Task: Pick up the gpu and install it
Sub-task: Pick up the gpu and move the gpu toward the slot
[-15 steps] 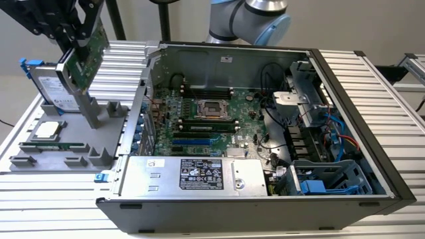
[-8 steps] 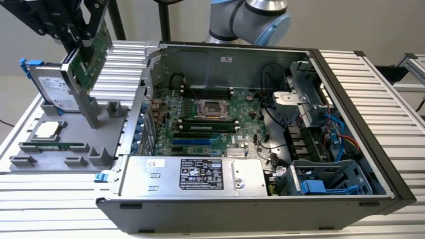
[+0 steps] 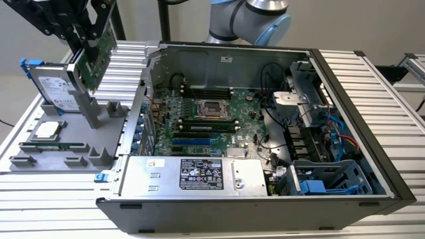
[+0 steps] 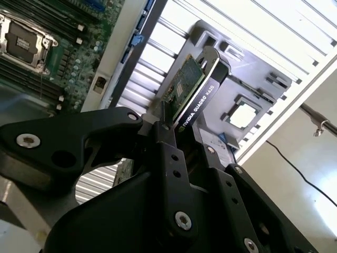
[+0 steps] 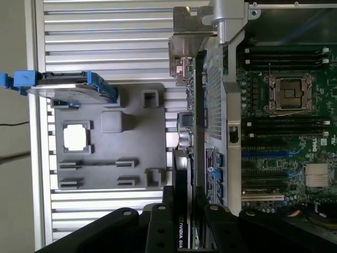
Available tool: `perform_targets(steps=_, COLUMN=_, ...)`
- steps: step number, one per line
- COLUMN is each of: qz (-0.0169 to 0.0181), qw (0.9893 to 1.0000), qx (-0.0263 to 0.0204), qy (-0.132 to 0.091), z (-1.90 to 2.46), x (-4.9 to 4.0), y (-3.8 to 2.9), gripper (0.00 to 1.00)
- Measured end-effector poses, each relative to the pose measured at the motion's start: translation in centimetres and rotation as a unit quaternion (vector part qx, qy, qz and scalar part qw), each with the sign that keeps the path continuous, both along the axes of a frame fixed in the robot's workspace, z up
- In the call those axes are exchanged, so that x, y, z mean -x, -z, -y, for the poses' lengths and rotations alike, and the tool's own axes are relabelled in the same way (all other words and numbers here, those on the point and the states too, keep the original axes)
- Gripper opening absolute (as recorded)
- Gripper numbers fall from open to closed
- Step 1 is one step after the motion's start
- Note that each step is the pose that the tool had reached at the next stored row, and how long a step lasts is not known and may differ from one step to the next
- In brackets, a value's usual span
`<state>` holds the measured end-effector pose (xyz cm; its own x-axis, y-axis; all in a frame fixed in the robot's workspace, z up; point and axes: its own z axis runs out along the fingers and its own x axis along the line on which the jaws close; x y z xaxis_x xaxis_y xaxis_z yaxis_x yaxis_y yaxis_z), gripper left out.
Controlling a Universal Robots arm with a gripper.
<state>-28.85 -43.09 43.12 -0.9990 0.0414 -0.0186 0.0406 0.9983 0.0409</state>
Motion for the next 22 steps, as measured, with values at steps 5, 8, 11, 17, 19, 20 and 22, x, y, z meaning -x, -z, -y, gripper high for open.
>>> perform_targets(steps=5, qz=-0.0001, qw=1.0, qx=0.0004, qy=0.0, z=-0.01, x=-0.53, y=0.0, gripper=0.0)
perform_targets(steps=8, qz=-0.0002, qw=1.0, qx=0.0009, qy=0.0, z=-0.02, x=-0.85, y=0.0, gripper=0.0)
perform_targets(steps=11, qz=-0.0003, qw=1.0, qx=0.0012, qy=0.0, z=-0.03, x=-1.19, y=0.0, gripper=0.0)
perform_targets(steps=17, qz=-0.0004, qw=1.0, qx=0.002, qy=0.0, z=-0.05, x=-1.83, y=0.0, gripper=0.0)
perform_targets(steps=19, qz=-0.0004, qw=1.0, qx=0.0022, qy=0.0, z=-0.05, x=-2.03, y=0.0, gripper=0.0)
perform_targets(steps=20, qz=-0.0004, qw=1.0, qx=0.0023, qy=0.0, z=-0.06, x=-2.13, y=0.0, gripper=0.0)
perform_targets(steps=22, qz=-0.0004, qw=1.0, qx=0.0026, qy=0.0, z=-0.07, x=-2.35, y=0.0, gripper=0.0)
